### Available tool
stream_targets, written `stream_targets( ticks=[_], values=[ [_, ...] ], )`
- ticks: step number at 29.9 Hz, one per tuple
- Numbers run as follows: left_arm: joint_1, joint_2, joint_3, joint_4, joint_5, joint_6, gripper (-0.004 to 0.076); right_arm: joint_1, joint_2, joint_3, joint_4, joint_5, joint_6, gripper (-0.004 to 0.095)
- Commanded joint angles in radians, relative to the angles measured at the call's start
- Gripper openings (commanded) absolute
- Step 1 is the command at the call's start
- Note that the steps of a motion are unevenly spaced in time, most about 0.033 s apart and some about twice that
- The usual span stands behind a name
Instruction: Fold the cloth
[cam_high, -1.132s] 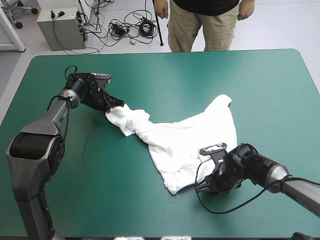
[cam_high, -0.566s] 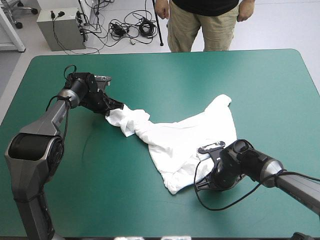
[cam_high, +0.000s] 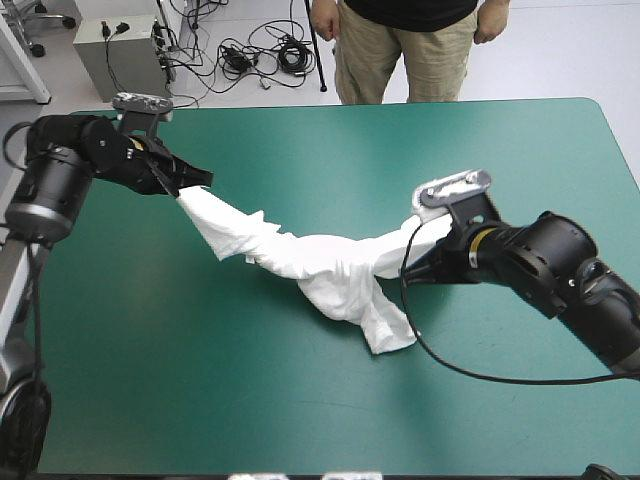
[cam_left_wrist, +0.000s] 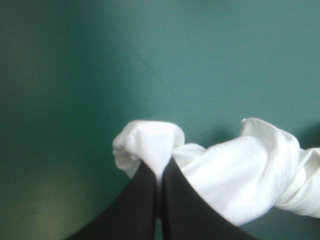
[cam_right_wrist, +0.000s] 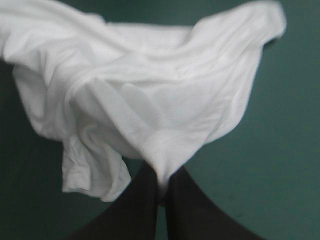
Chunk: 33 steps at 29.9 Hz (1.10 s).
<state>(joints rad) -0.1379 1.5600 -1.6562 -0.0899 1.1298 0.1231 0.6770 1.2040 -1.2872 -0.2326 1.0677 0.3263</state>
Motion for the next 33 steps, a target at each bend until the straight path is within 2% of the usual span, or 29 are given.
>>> stream_targets(
  ticks=[1,5,10,15,23,26,29,33],
  values=[
    [-0.001,-0.142,-0.045,-0.011,-0.036,0.004,-0.0009,0.002,-0.028,-0.181,-0.127,-0.020,-0.017,-0.0018],
    [-0.001,-0.240,-0.076,-0.044,-0.053,0.004,-0.0009,0.002,-0.017,-0.359,-0.229,-0.024,-0.025,-0.0017],
    [-0.001,-0.325,-0.165,-0.117,-0.117,0.027,-0.0009,0.002,-0.007,-0.559,-0.337,-0.093,-0.044,-0.0017],
    [-0.001,-0.360,-0.313,-0.215,-0.176,0.111,-0.0009,0.002,0.000,-0.738,-0.346,-0.178,-0.142,-0.0017],
    [-0.001,-0.360,-0.528,-0.266,-0.205,0.139,-0.0009,0.002,0.028,-0.935,-0.333,-0.202,-0.244,-0.0018],
    [-0.004,-0.371,-0.531,-0.258,-0.185,0.139,-0.0009,0.002,0.026,-0.941,-0.283,-0.151,-0.264,-0.0017],
    [-0.004,-0.382,-0.501,-0.254,-0.171,0.139,-0.0009,0.002,0.024,-0.935,-0.235,-0.038,-0.264,-0.0017],
    [-0.017,-0.417,-0.397,-0.248,-0.152,0.139,-0.0009,0.002,0.008,-0.875,-0.233,0.072,-0.241,-0.0017]
  ],
)
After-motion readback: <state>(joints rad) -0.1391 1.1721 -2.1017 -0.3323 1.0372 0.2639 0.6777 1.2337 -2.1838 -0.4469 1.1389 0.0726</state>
